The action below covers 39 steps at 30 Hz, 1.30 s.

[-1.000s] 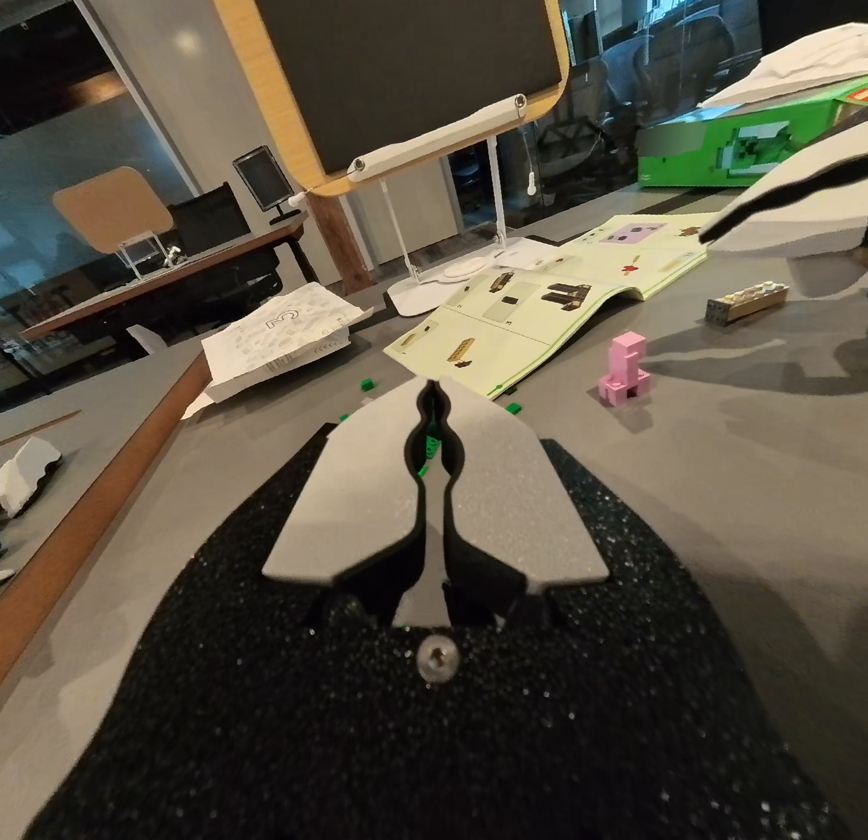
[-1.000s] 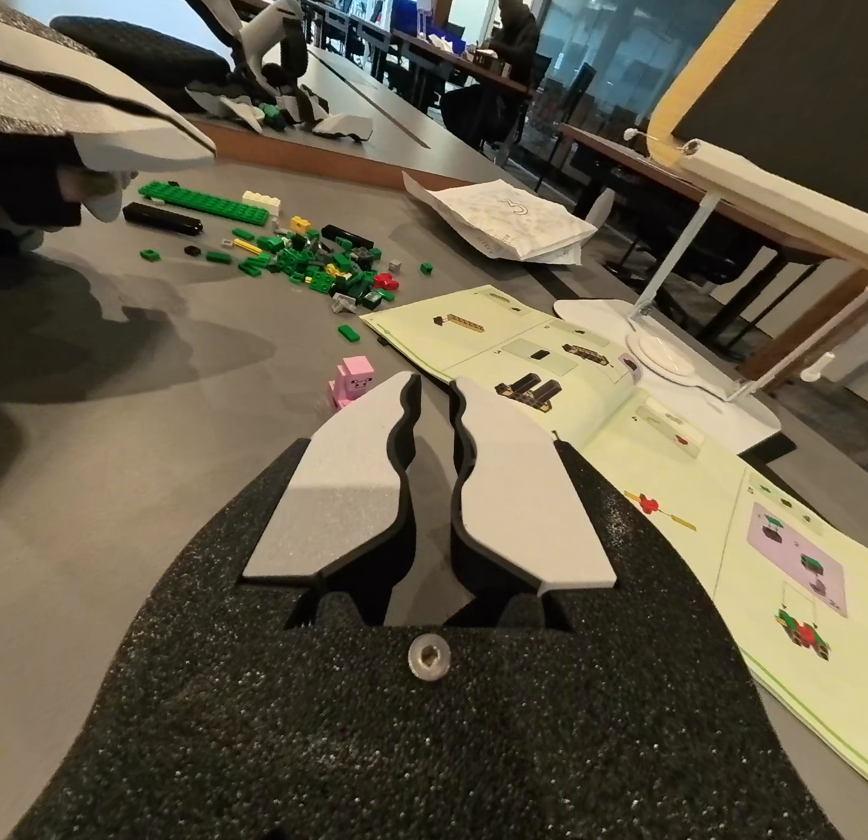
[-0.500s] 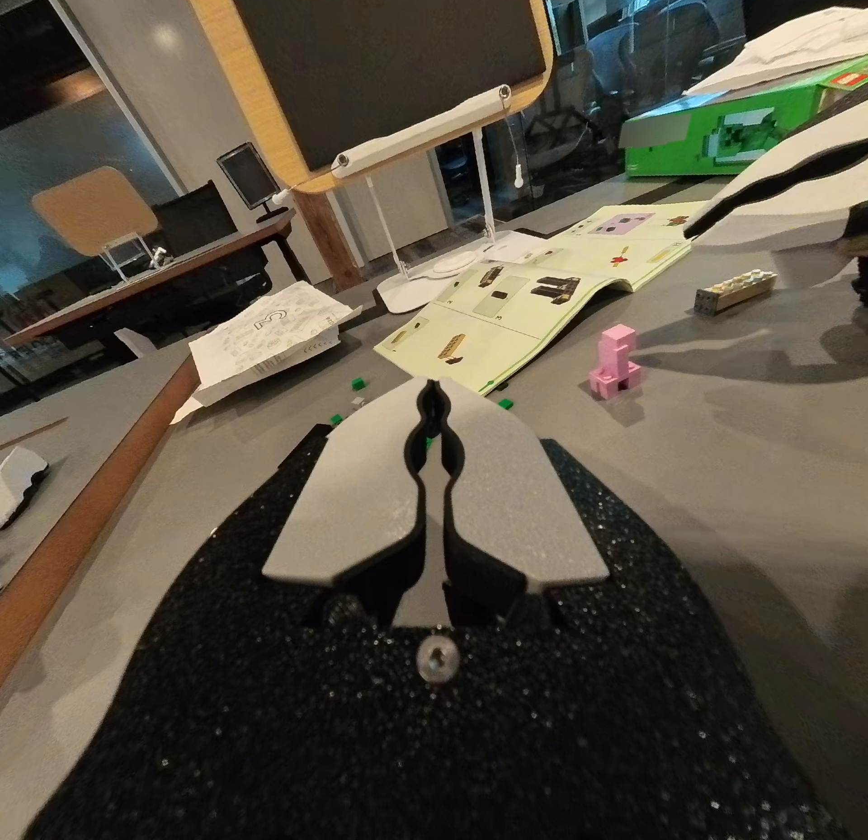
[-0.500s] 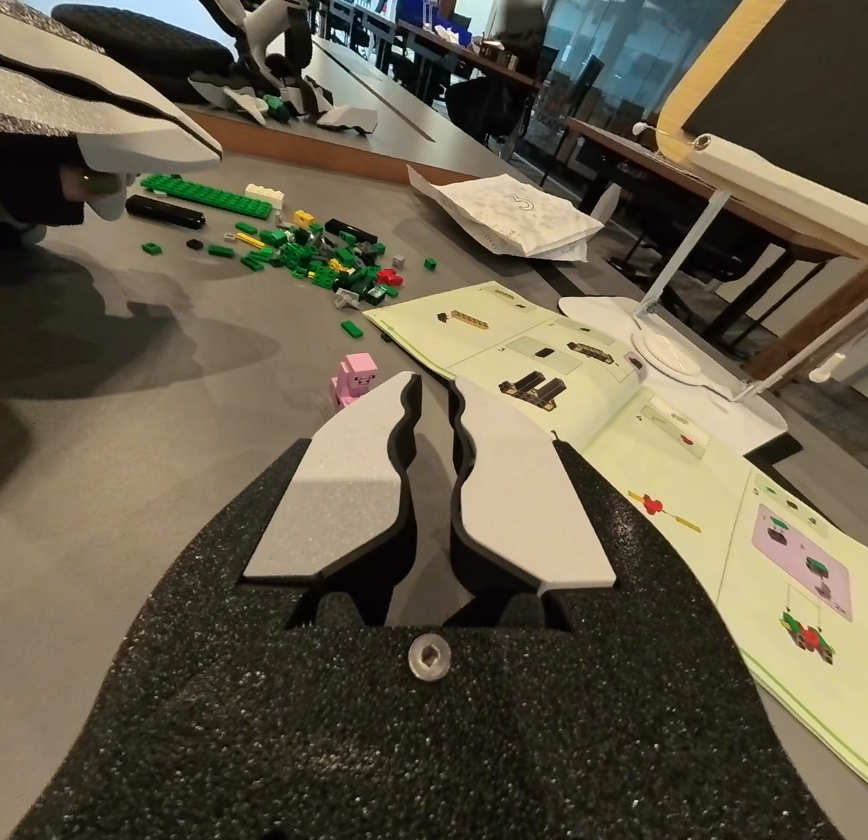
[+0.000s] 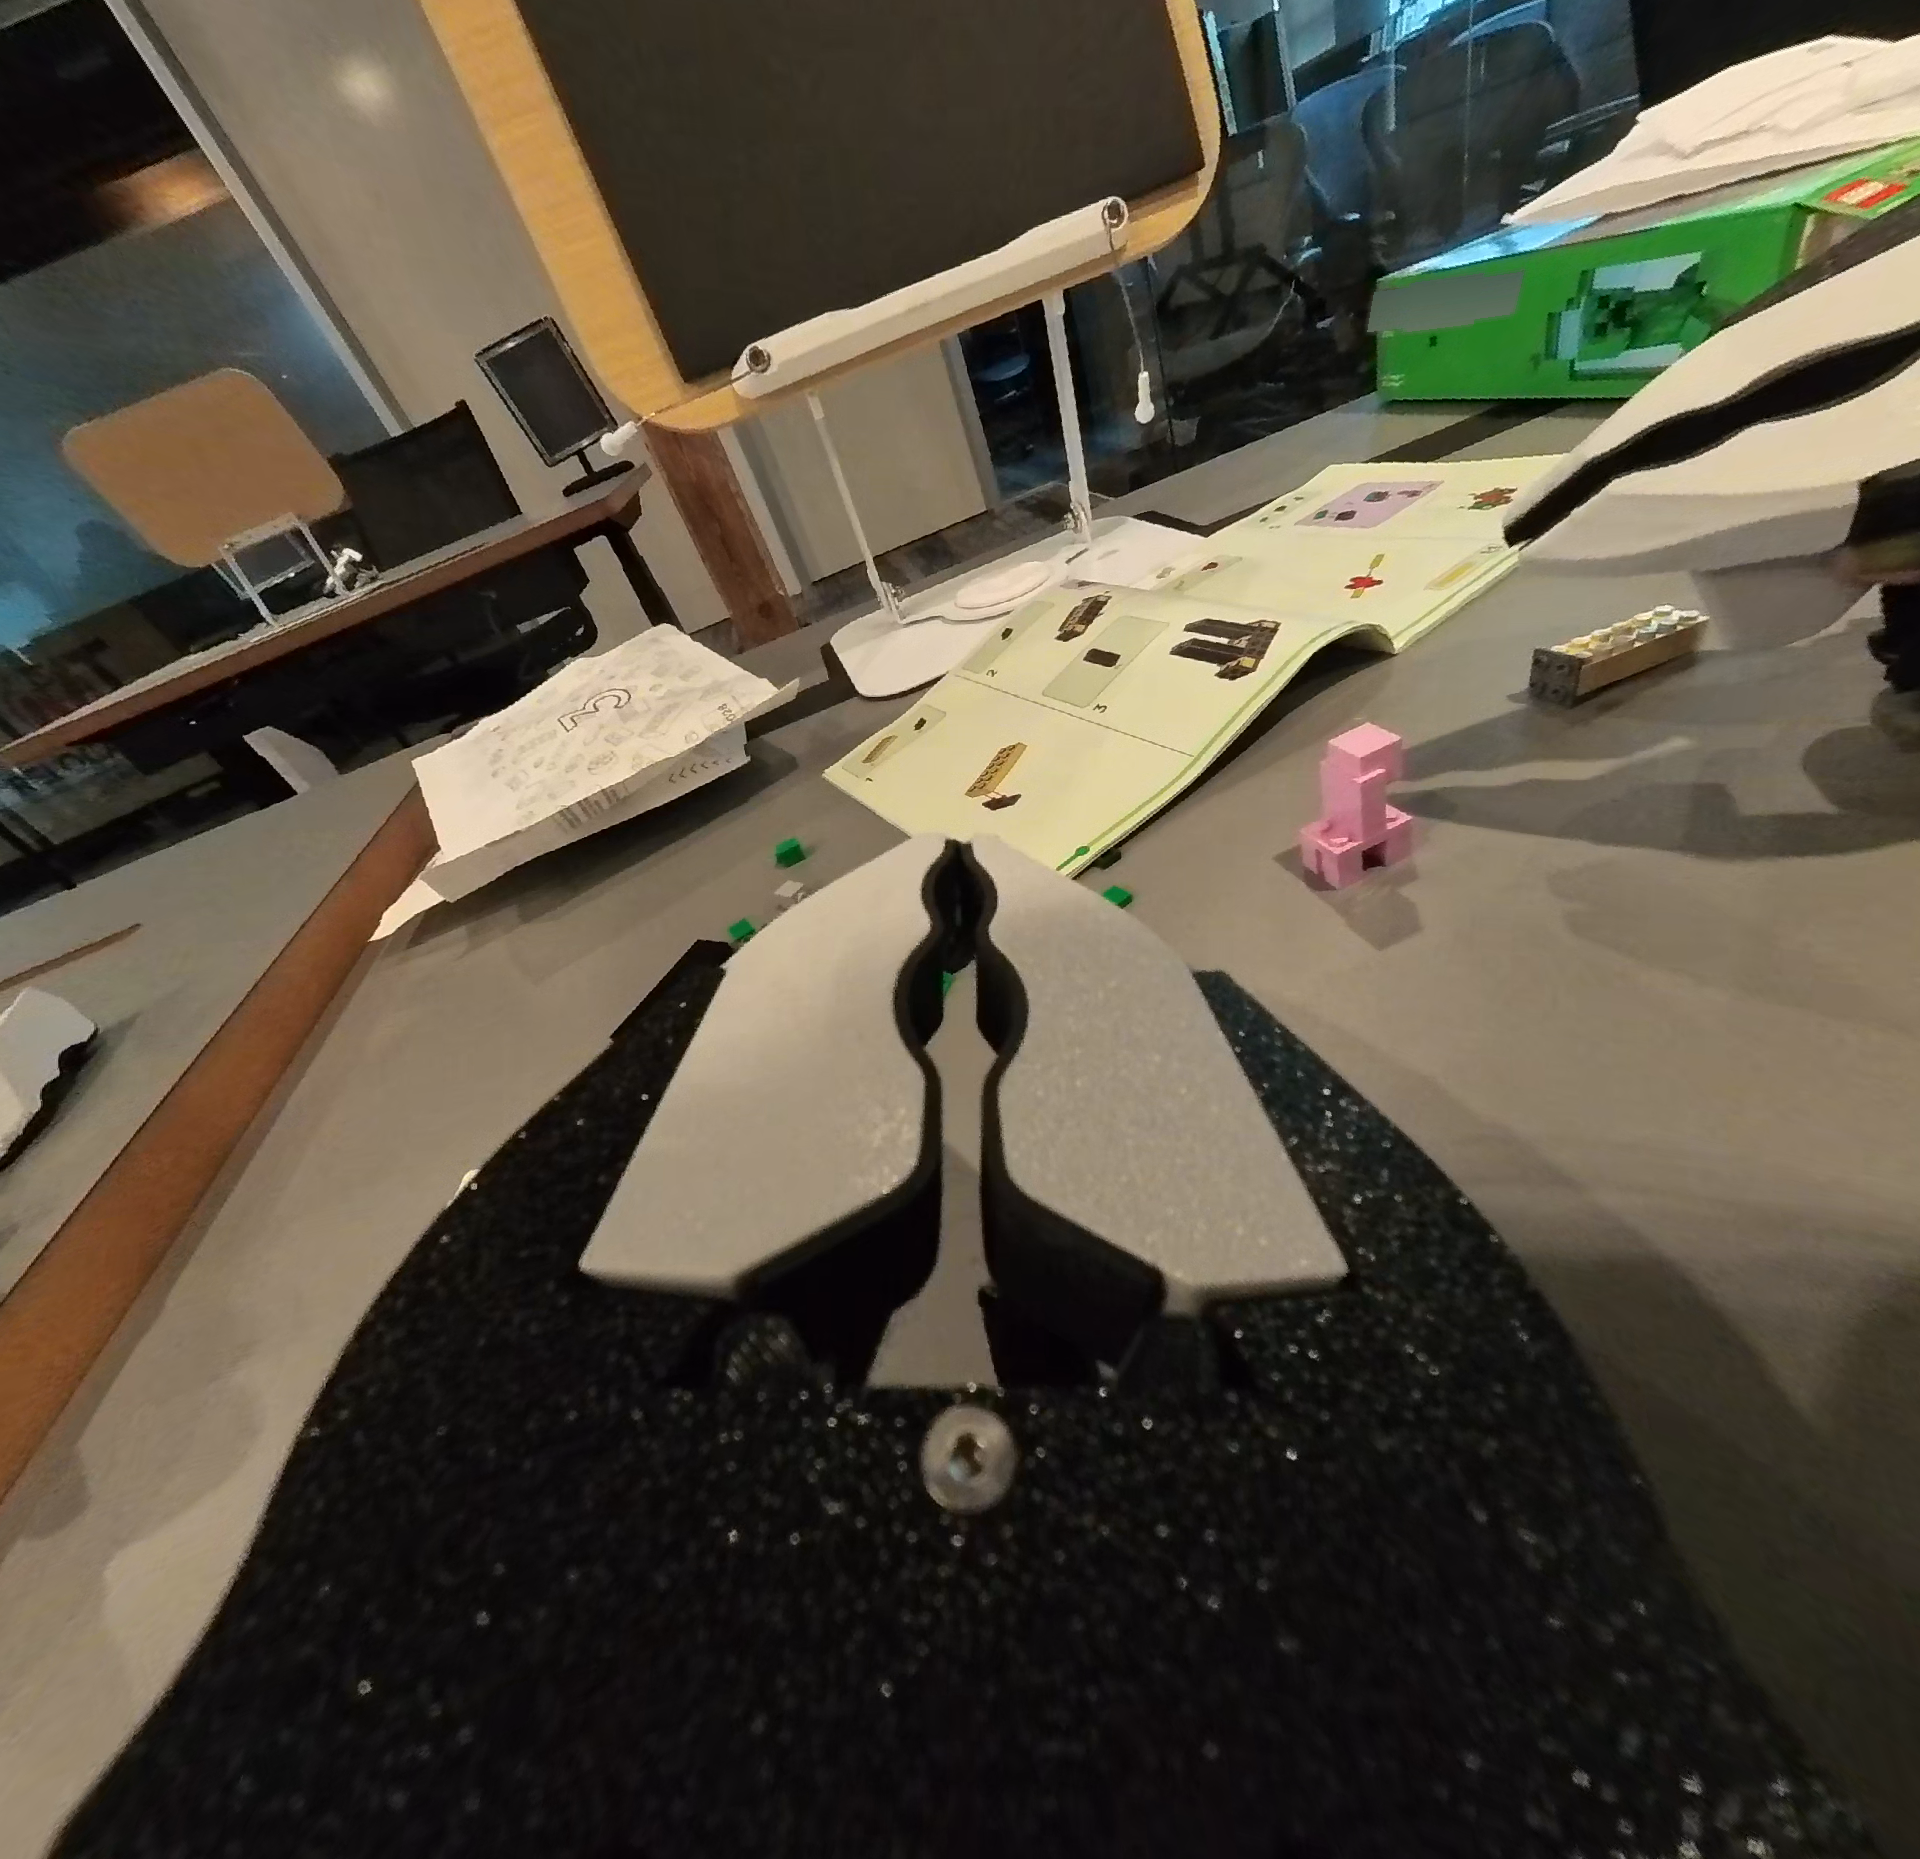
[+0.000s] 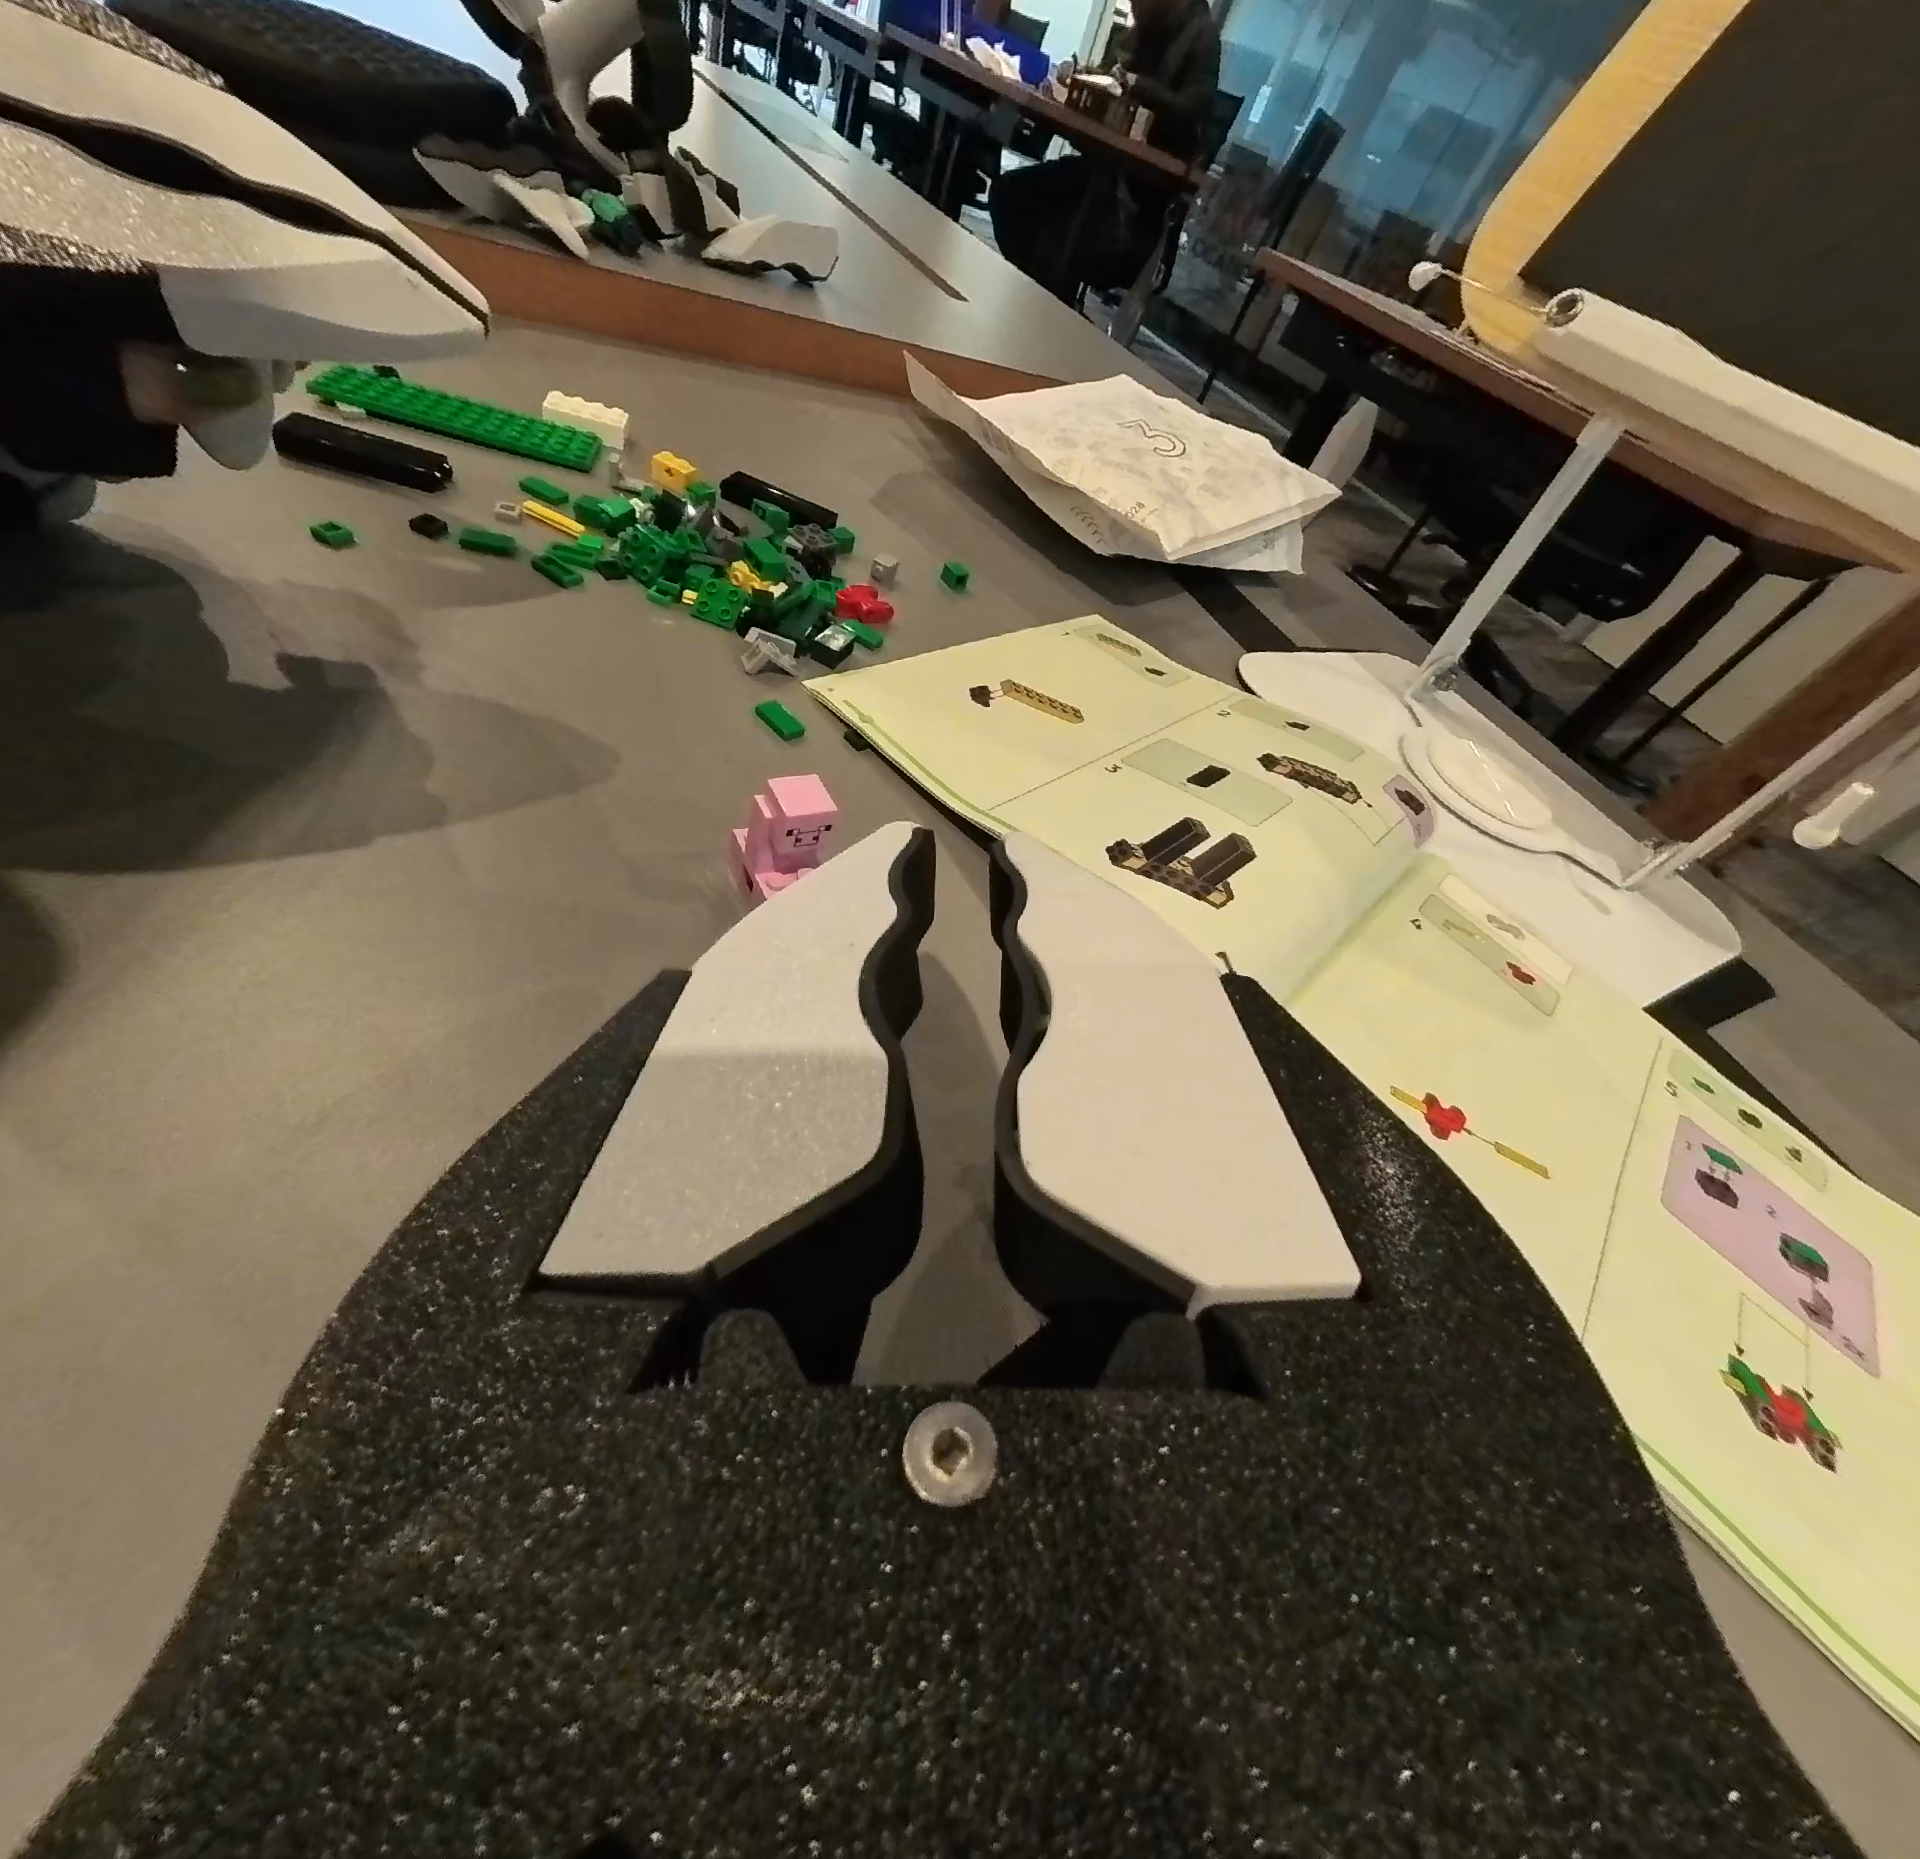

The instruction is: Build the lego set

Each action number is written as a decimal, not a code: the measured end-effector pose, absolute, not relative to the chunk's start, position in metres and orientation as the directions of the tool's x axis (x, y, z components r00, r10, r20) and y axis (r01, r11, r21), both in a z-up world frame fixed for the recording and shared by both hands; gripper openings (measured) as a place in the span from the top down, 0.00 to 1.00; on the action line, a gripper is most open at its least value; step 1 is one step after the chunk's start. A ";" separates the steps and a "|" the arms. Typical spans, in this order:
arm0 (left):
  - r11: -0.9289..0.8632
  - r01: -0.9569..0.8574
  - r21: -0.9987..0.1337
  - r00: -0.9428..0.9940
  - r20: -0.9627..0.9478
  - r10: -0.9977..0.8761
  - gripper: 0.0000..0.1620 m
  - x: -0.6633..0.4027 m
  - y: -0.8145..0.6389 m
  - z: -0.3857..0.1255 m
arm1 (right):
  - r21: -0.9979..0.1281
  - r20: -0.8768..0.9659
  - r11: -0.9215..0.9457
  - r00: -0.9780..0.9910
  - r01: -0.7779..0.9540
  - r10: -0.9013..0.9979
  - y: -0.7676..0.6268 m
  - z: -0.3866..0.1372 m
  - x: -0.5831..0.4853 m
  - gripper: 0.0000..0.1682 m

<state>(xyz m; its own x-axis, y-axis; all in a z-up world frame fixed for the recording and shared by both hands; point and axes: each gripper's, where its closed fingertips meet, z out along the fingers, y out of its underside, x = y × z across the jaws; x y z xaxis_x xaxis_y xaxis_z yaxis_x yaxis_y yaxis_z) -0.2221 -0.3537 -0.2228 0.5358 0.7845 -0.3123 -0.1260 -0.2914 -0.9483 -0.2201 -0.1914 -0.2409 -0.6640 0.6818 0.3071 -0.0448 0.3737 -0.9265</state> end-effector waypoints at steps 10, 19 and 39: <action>-0.295 -0.125 -0.947 0.540 -0.314 0.781 1.00 -0.222 -0.353 -0.224 | -0.924 0.311 0.381 -0.665 -0.043 0.679 -0.192 -0.242 -0.220 0.95; -0.279 -0.130 -0.951 0.527 -0.305 0.793 1.00 -0.223 -0.355 -0.221 | -0.920 0.320 0.390 -0.664 -0.046 0.676 -0.192 -0.243 -0.220 0.95; -0.094 0.002 -0.996 0.299 -0.089 0.950 0.85 -0.235 -0.428 -0.216 | -0.901 0.364 0.427 -0.661 -0.073 0.656 -0.196 -0.245 -0.218 0.95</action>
